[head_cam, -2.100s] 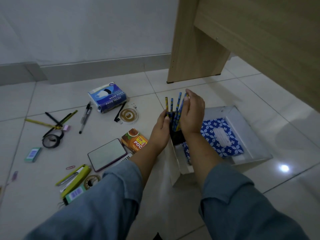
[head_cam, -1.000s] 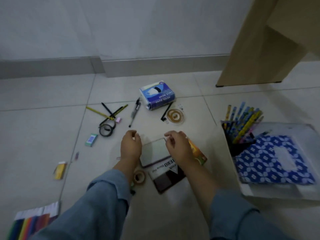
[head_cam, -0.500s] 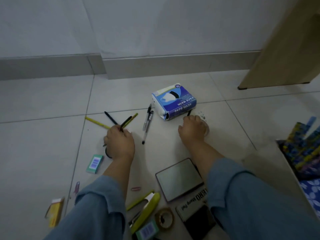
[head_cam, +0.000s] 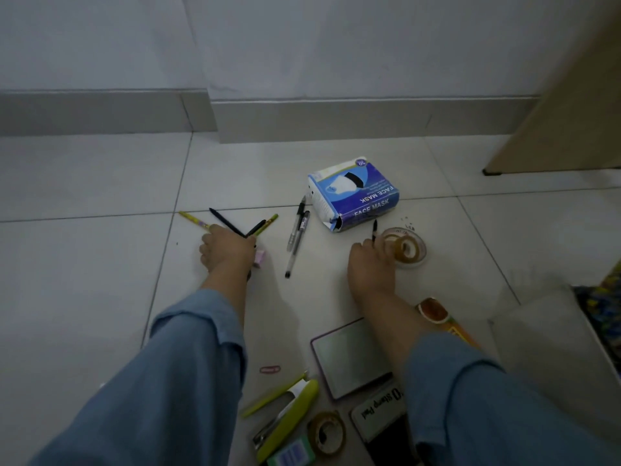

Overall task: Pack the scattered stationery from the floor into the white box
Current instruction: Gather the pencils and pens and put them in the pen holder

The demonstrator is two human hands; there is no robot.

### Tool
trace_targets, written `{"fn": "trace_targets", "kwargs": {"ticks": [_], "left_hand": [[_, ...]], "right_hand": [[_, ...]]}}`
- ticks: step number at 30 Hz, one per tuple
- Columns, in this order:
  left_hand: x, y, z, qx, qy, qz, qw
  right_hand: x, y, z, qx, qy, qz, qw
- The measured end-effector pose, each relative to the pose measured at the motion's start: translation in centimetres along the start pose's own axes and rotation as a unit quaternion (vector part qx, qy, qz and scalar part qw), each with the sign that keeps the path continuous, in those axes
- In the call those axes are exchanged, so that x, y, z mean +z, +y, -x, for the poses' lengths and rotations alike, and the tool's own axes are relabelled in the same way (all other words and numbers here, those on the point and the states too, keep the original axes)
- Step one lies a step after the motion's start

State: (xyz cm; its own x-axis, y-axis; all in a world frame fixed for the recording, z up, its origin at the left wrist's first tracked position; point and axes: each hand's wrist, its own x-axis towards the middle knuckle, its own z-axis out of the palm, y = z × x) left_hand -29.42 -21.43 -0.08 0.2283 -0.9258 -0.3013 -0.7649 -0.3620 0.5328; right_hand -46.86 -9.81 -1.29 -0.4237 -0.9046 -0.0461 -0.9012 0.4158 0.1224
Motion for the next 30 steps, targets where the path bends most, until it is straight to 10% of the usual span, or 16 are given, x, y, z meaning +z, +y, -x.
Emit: {"fn": "trace_targets", "kwargs": {"ticks": [12, 21, 30], "left_hand": [[0.5, -0.5, 0.1, 0.110, -0.032, -0.146, 0.983], [0.4, -1.6, 0.0, 0.167, -0.056, -0.124, 0.976], [0.3, -2.1, 0.4, 0.069, -0.060, -0.060, 0.994]], "right_hand": [[-0.8, -0.8, 0.0, 0.086, -0.041, -0.212, 0.973], [-2.3, -5.0, -0.3, 0.194, -0.045, -0.478, 0.855], [-2.2, -9.5, -4.8, 0.198, -0.092, -0.401, 0.890]]}}
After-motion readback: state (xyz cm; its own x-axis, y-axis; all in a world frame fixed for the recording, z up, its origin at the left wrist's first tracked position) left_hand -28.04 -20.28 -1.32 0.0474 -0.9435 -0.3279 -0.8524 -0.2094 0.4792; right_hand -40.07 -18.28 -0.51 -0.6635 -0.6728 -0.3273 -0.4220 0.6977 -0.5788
